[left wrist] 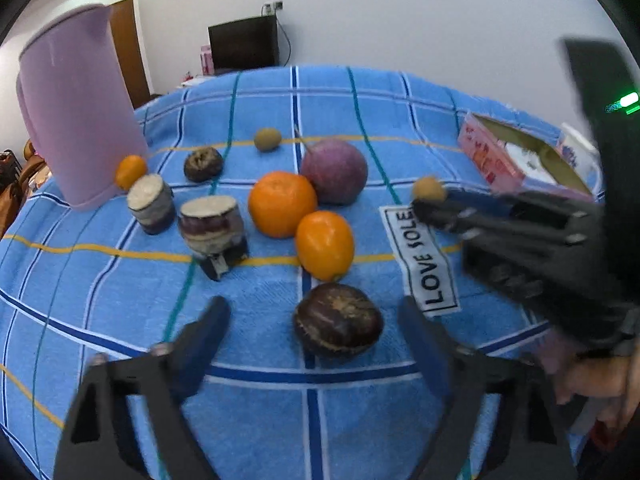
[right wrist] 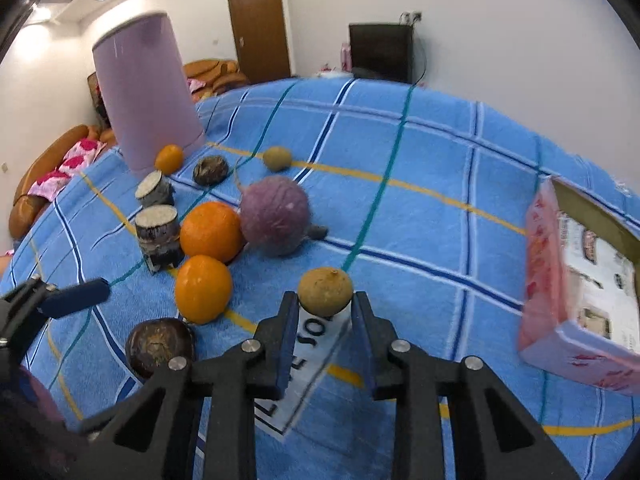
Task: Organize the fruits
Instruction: 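Grasp the dark mangosteen with the left tool while the right grasps a small brown fruit, then carry both fruits over the pink tin and open both tools to drop them, then move both open tools back toward the remaining fruits, then grasp the orange with the right tool while the left grasps a cut cylinder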
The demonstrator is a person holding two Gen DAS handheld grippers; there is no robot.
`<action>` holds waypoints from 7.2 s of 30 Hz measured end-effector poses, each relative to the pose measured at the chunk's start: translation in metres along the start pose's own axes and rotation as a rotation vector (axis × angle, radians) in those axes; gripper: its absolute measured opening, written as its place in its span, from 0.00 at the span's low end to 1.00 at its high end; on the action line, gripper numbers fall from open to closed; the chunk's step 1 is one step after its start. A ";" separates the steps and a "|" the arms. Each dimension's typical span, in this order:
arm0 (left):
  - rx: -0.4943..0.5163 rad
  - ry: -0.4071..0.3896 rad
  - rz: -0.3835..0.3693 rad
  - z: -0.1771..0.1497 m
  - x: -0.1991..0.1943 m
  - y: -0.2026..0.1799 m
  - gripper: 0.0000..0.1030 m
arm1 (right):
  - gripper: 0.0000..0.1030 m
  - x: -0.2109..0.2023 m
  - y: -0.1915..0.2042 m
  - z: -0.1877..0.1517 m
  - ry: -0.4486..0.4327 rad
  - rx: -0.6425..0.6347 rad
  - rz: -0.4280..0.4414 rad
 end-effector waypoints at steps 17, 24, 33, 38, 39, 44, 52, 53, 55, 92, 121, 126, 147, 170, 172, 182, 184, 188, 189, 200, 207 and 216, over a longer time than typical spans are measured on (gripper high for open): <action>-0.065 -0.180 -0.045 0.018 -0.049 0.016 0.45 | 0.28 -0.049 -0.032 0.021 -0.132 0.147 0.099; 0.065 -0.246 -0.088 0.051 -0.059 -0.031 0.45 | 0.28 -0.081 -0.080 0.019 -0.247 0.154 0.010; 0.199 -0.254 -0.193 0.095 -0.026 -0.124 0.45 | 0.28 -0.083 -0.205 -0.008 -0.219 0.263 -0.217; 0.205 -0.226 -0.274 0.112 0.006 -0.170 0.45 | 0.28 -0.084 -0.231 -0.015 -0.208 0.288 -0.245; 0.201 -0.217 -0.282 0.113 0.011 -0.177 0.45 | 0.28 -0.085 -0.230 -0.017 -0.205 0.286 -0.253; 0.206 -0.178 -0.301 0.120 0.039 -0.205 0.45 | 0.28 -0.080 -0.244 -0.025 -0.158 0.292 -0.266; 0.223 -0.130 -0.287 0.118 0.071 -0.224 0.45 | 0.28 -0.065 -0.251 -0.029 -0.107 0.222 -0.294; 0.224 -0.121 -0.285 0.116 0.075 -0.225 0.45 | 0.28 -0.063 -0.251 -0.029 -0.108 0.225 -0.293; 0.225 -0.102 -0.274 0.112 0.082 -0.226 0.45 | 0.29 -0.058 -0.250 -0.031 -0.107 0.233 -0.288; 0.255 -0.352 -0.099 0.106 0.033 -0.207 1.00 | 0.65 -0.126 -0.274 -0.040 -0.428 0.473 -0.351; 0.148 -0.412 0.059 0.078 -0.038 -0.050 1.00 | 0.65 -0.128 -0.134 0.015 -0.398 0.330 -0.251; 0.111 -0.425 0.116 0.087 -0.043 -0.007 1.00 | 0.65 -0.106 -0.108 0.037 -0.394 0.344 -0.197; -0.071 -0.394 0.254 0.078 -0.056 0.137 1.00 | 0.65 -0.042 -0.009 0.023 -0.232 0.229 0.036; 0.148 -0.192 0.058 0.056 -0.019 0.083 1.00 | 0.37 0.005 0.077 -0.013 0.064 -0.126 0.107; 0.126 -0.181 0.054 0.054 -0.017 0.086 0.98 | 0.37 -0.002 0.068 -0.013 0.051 -0.088 0.105; 0.041 -0.081 0.005 0.044 0.002 0.097 0.80 | 0.37 -0.007 0.029 -0.010 0.044 0.124 0.175; 0.032 -0.079 0.003 0.044 0.002 0.098 0.79 | 0.37 -0.009 0.031 -0.010 0.033 0.111 0.170; 0.037 -0.081 -0.033 0.044 0.002 0.092 0.64 | 0.37 -0.012 0.035 -0.009 0.024 0.091 0.159; 0.046 -0.080 -0.056 0.043 0.002 0.089 0.57 | 0.37 -0.011 0.035 -0.009 0.025 0.091 0.160; -0.036 -0.067 -0.078 0.038 0.000 0.105 0.75 | 0.37 -0.005 0.031 -0.010 0.045 0.107 0.183; -0.003 0.026 0.038 0.034 0.021 0.104 0.73 | 0.37 -0.004 0.033 -0.011 0.048 0.100 0.182; -0.038 -0.019 -0.012 0.036 0.016 0.109 0.44 | 0.37 -0.006 0.031 -0.009 0.038 0.112 0.176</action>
Point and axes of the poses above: each gripper's, at about its wrist camera, not at the fingertips, and x roughly the way its jaws point, y to its left, z to its top, the point moved 9 cm from there along x, roughly the way its jaws point, and after that the axes turned 11 degrees about -z, right-handed, at the moved point
